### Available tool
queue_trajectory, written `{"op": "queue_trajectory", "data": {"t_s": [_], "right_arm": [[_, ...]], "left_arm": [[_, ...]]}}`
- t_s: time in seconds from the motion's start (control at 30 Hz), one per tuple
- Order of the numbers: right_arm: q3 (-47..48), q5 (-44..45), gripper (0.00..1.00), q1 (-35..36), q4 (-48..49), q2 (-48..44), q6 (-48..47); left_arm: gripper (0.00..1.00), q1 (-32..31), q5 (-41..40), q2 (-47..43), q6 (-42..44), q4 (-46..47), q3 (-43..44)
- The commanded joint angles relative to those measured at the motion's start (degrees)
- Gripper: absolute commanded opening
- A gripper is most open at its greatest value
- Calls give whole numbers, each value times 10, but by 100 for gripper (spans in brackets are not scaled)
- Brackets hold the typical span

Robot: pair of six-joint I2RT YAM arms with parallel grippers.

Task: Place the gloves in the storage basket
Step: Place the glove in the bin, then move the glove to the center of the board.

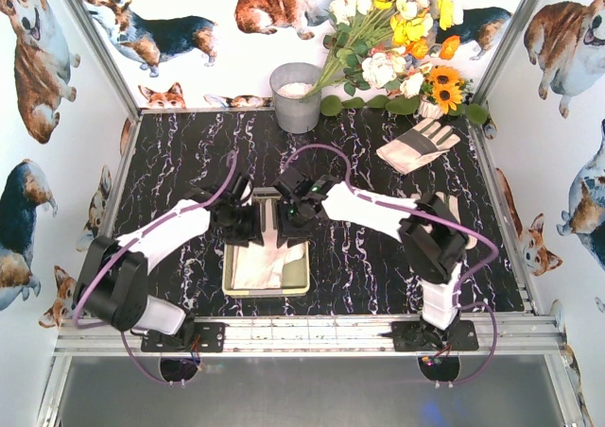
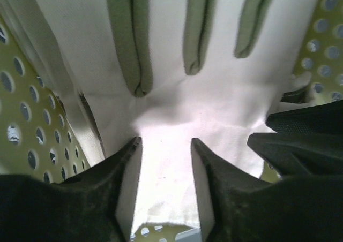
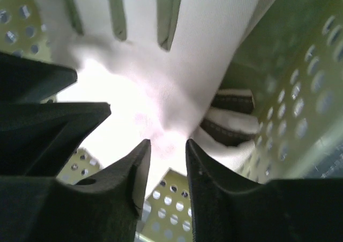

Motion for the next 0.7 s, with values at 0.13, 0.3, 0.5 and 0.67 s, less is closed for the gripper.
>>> {"op": "queue_trajectory", "data": {"t_s": [0.13,0.3,0.5,0.67], "right_arm": [[-1,40,46,-34,-36,-203,-21],[-68,101,54,-106,-79,-305,-68],[-117,142,56,-280,-119,-361,-138],[-114,204,57,-377,-114,-306,-159]], "left_arm": [[65,-1,-27,-92,-3,-46,110],[85,3,-104,-131,22,-93,166],[98,39,-168,-177,41,-112,190],[99,87,-163,-191,48,-133,179]]}}
